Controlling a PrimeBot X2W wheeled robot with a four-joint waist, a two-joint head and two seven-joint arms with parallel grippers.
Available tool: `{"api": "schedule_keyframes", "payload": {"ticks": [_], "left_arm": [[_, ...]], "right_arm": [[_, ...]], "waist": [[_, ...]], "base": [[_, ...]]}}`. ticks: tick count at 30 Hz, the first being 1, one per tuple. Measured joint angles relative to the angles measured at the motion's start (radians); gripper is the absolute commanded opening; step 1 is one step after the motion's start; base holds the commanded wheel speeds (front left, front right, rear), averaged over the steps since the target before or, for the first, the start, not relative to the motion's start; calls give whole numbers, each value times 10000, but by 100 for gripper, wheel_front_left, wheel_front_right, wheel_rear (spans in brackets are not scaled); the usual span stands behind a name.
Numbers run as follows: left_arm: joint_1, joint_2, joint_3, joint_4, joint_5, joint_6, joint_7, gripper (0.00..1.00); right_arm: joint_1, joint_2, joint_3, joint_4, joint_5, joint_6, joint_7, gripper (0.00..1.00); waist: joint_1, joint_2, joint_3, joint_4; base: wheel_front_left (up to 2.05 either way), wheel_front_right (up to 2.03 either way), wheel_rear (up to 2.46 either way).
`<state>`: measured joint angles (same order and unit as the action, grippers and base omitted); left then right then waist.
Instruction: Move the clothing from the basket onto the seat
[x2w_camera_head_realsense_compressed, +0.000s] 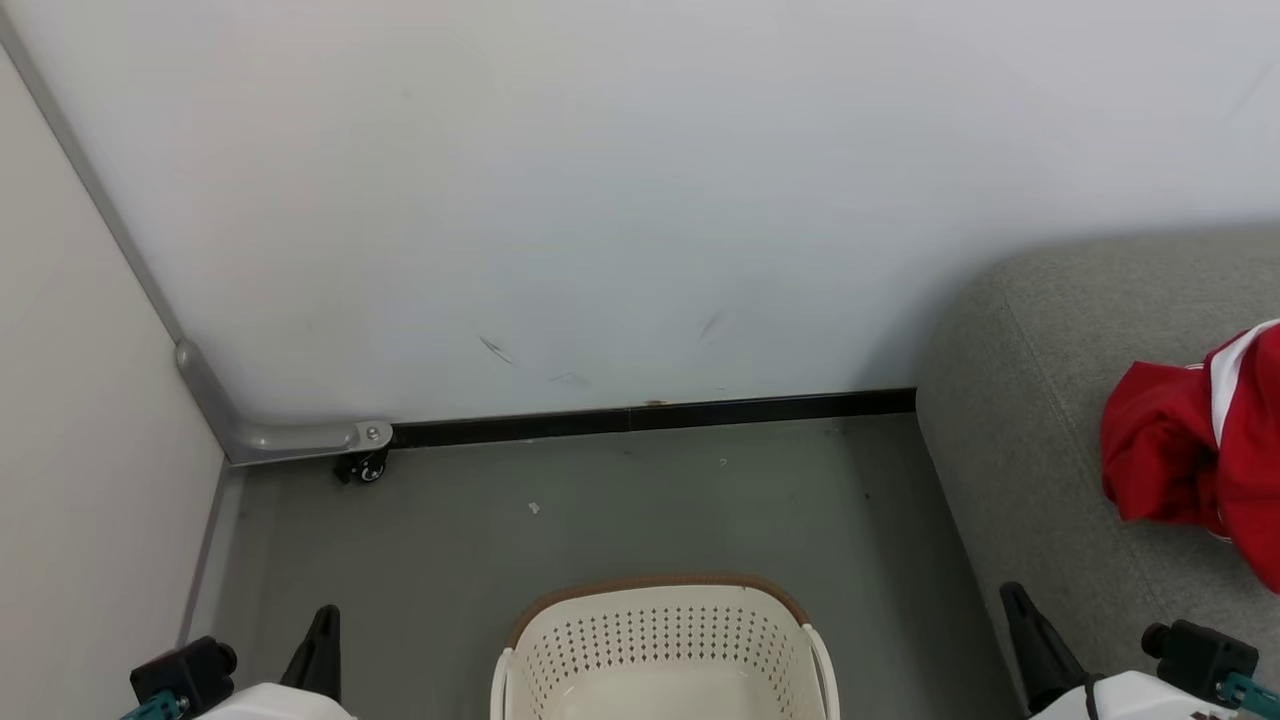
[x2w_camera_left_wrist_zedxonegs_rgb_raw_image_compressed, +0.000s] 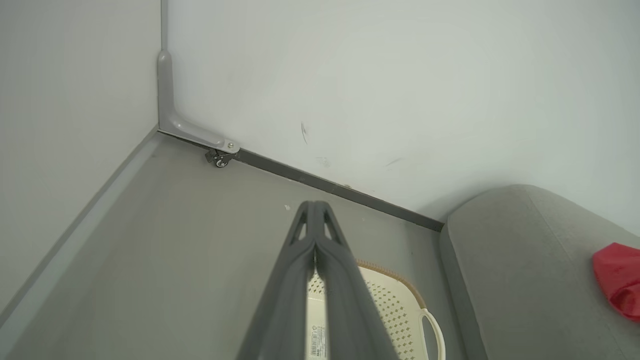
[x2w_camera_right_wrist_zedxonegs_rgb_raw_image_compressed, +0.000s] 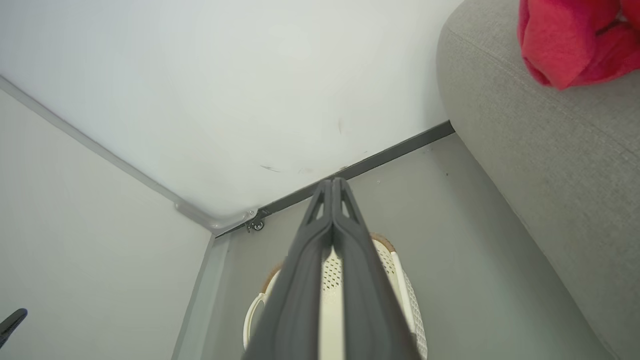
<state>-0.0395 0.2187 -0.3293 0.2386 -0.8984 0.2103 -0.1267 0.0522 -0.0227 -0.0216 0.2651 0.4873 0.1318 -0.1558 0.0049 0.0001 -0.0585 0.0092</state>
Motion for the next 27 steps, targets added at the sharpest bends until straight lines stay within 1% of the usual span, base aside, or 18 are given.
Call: {"api": "schedule_keyframes", "payload": {"ticks": [5,6,8,12,14,17,21,27], "left_arm": [[0,-102,267,-15,-483,-215,176,0],[0,-155,370,-23,-658,-303,215,0],[0,-219,470,-25,-815,-407,295,0],[0,-314,686,-40,-1239,-560,414,0],[0,-357,788,-40,-1392,-644,481,0],[0,-412,953,-42,-1707,-782,558,0],[0,-533,1160,-42,-2042,-938,656,0],[0,-663,1473,-35,-2615,-1174,844,0]], "right_arm": [[-8,-2,-73,-12,721,0,224,0],[-11,-2,-111,-17,1012,0,259,0],[-17,-2,-153,-21,1289,0,343,0],[-135,-4,-228,-27,1879,0,479,0],[-200,-4,-253,-36,2186,0,556,0],[-206,-6,-295,-40,2604,0,656,0],[-209,-8,-345,-42,3202,-2,813,0],[-259,-12,-431,-38,4082,-4,1047,0]], "waist": [[46,0,15,-11],[65,0,14,-14],[83,0,11,-17],[111,0,5,-24],[118,0,5,-27],[125,0,9,-31],[125,0,26,-37],[85,0,82,-42]], "base": [[0,0,0],[0,0,0],[0,0,0],[0,0,0],[0,0,0],[0,0,0],[0,0,0],[0,0,0]]}}
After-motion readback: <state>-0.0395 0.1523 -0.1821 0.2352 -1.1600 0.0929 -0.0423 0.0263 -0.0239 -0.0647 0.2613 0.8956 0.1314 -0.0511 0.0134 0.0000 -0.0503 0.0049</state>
